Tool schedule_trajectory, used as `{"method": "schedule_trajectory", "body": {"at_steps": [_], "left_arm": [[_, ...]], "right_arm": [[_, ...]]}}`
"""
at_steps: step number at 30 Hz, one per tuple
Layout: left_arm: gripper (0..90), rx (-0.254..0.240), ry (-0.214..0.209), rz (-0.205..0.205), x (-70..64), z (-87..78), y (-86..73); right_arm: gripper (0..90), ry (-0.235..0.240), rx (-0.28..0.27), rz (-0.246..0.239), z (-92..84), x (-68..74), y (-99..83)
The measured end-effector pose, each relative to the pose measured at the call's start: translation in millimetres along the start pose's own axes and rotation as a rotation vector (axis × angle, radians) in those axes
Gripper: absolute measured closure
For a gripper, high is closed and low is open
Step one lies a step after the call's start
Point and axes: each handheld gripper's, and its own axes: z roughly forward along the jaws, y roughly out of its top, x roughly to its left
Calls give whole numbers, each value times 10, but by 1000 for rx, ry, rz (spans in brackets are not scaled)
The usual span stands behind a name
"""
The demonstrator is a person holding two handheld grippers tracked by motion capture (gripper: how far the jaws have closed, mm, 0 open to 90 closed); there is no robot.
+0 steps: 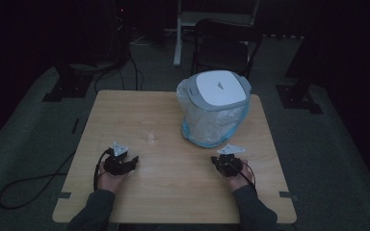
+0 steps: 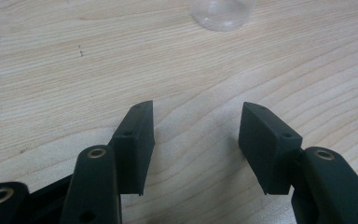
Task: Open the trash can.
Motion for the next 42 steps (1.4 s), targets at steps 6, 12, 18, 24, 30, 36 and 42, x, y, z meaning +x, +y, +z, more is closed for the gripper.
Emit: {"method": "schedule_trajectory", "body": {"at_steps": [6, 12, 18, 24, 30, 36, 42], "left_arm": [[465, -1, -1, -1, -1, 0, 0], [465, -1, -2, 0, -2, -1, -1], [465, 0, -2, 0, -2, -2, -1], [465, 1, -2, 0, -2, -2, 0], [465, 0, -3, 0, -4, -2, 0], [464, 1, -5, -1, -8, -1, 2], [465, 2, -5, 1, -9, -2, 2]], "right_arm": [[899, 14, -25, -10, 84, 158, 166], [899, 23, -55, -9, 146, 273, 355], [899, 16, -80, 12, 209, 323, 499], [898, 18, -92, 13, 312, 409, 610], [898, 16, -99, 24, 420, 468, 716], [897, 2, -108, 27, 487, 484, 836], [895, -12, -117, 45, 564, 495, 913]]}}
